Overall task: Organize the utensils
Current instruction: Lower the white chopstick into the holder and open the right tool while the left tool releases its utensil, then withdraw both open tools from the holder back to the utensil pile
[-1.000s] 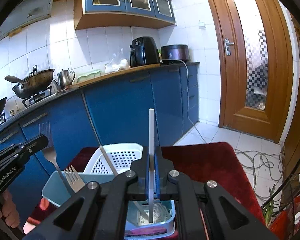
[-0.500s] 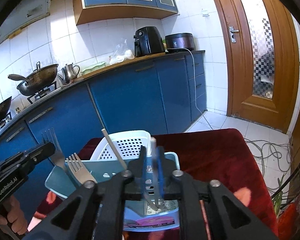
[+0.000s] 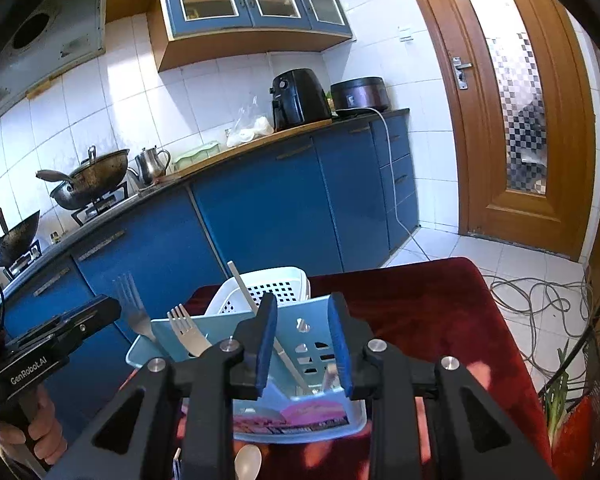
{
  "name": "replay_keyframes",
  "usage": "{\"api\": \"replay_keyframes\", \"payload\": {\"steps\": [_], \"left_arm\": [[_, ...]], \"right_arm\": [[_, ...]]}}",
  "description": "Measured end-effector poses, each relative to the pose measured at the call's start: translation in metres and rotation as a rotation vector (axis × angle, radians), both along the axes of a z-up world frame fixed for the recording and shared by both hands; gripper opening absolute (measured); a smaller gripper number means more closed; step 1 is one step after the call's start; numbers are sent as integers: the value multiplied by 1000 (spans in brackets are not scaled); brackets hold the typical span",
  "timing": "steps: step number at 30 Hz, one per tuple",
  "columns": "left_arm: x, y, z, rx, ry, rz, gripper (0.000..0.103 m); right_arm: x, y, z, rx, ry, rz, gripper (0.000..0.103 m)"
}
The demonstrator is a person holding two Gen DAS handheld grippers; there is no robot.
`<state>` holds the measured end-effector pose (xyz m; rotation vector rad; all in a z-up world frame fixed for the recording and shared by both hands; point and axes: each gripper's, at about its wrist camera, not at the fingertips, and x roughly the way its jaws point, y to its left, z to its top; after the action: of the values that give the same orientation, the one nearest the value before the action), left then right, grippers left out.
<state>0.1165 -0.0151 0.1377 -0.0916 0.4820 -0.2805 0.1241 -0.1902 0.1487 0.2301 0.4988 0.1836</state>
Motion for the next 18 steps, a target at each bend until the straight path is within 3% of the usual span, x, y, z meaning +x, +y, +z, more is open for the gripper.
{"api": "replay_keyframes", "payload": {"steps": [18], "left_arm": [[-52, 14, 3, -4, 53, 32, 33]], "right_arm": [[-63, -17, -6, 89, 90, -10, 30]]}}
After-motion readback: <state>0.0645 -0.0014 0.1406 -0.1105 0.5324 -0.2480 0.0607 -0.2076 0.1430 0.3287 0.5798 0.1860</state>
